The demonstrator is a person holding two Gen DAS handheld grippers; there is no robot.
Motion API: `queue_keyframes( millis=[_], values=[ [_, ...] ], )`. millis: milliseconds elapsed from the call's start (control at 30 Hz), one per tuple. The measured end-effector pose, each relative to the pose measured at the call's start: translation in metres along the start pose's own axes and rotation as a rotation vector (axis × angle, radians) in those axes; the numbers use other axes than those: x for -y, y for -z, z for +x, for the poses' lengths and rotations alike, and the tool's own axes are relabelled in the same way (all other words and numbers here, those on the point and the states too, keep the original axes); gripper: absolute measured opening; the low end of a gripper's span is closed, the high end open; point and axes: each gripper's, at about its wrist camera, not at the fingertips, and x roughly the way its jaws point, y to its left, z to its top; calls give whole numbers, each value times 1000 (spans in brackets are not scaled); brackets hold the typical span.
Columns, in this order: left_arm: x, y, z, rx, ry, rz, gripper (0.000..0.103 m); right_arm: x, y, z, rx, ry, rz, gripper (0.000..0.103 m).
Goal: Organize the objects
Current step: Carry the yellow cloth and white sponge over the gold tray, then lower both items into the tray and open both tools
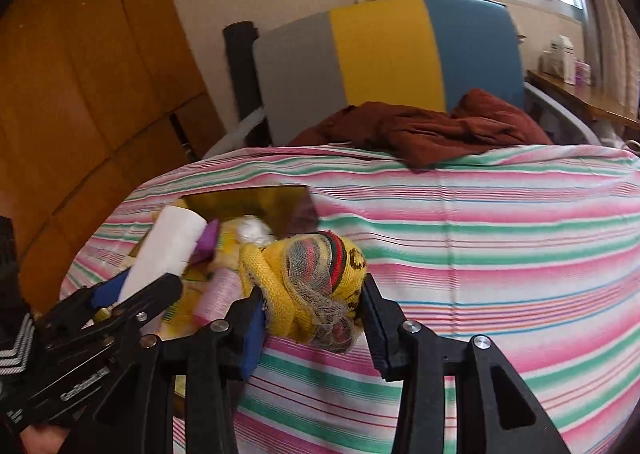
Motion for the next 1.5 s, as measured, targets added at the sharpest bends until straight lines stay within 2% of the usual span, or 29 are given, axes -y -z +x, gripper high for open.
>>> queue_keyframes(
  millis=[200, 300, 367, 433, 533, 700, 833, 933, 1033, 1100, 1167, 1233, 1500],
  values=[
    [-48, -20, 23, -55, -49, -84, 61, -48, -18, 24, -24, -60, -65, 43],
    [-62, -26, 35, -78, -70, -111, 62, -63, -23, 39, -37, -57, -82, 44],
    [-68, -30, 44, -117, -84, -124, 69, -69, -25, 50, -51, -56, -82, 49],
    [-74, -30, 48, -139, -103, -157, 90, -71, -25, 62, -68, -49, -89, 53],
    [-84, -27, 37, -120, -134, -212, 95, -67, -27, 74, -101, -12, -88, 54],
    [-95, -17, 6, -48, -172, -264, 103, -49, -27, 61, -74, -18, -10, 54],
    [-101, -8, -12, -47, -176, -313, 103, -48, -20, 52, -71, -53, -30, 53],
    [-99, -4, -18, -95, -186, -339, 103, -56, -13, 47, -99, -49, -58, 53],
    [-92, -1, -20, -148, -213, -315, 103, -64, -7, 42, -130, -31, -52, 53],
    [-86, 1, -23, -164, -245, -288, 103, -69, -3, 40, -141, -10, -55, 55],
    [-80, 4, -25, -175, -274, -259, 103, -73, 0, 38, -157, 26, -54, 66],
    [-78, 6, -29, -188, -282, -239, 103, -75, 2, 36, -165, 38, -48, 71],
    [-83, 1, -61, -146, -316, -235, 103, -98, 3, 22, -147, 121, -104, 77]
  ],
)
